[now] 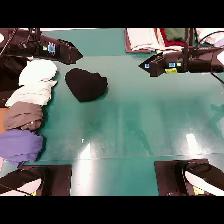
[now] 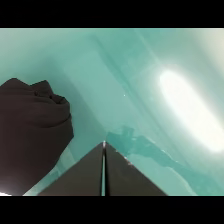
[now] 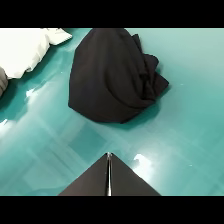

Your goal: Fold the shirts.

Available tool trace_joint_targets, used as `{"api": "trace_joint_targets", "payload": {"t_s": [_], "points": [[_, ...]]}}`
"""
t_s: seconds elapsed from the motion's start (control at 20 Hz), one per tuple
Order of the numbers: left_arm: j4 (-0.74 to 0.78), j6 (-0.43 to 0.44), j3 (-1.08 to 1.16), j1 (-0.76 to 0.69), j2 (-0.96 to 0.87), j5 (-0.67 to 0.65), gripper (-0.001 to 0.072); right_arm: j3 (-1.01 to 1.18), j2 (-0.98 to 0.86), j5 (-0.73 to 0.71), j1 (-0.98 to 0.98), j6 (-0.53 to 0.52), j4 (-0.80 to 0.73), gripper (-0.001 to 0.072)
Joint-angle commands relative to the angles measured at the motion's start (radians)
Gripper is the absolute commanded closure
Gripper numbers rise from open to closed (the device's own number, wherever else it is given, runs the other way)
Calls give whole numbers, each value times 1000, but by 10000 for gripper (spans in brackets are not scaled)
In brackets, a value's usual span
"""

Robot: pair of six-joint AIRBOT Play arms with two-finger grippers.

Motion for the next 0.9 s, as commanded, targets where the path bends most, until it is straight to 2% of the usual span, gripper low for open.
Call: {"api": "trace_joint_targets", "payload": {"t_s": [0.0, 0.35, 0.45, 0.5, 0.55, 0.6, 0.65, 0.7, 0.85], "points": [[0, 0, -1, 0, 0, -1, 682, -2, -2, -2, 1, 0, 2, 694], [-4, -2, -1, 0, -1, 2, 682, -3, -3, 0, 1, 0, 0, 695], [-13, 8, -2, 0, -2, 44, 681, -3, -3, 0, 1, 0, 0, 695], [18, 30, -2, 0, -7, 74, 649, -3, -3, 0, 1, 0, 0, 695], [82, 1, -2, 2, -19, 103, 299, -3, -3, 0, 1, 0, 2, 695], [148, -74, -2, 3, -43, 122, 4, -3, -3, 1, 1, 0, 6, 695], [210, -123, -2, 3, -71, 125, -6, -3, -3, 1, 1, 0, 10, 695], [260, -133, -3, 3, -113, 120, -6, -3, -2, 1, 1, 1, 9, 695], [270, -156, -2, 3, -275, 106, -6, -3, -2, 2, 1, 1, 9, 695]]}}
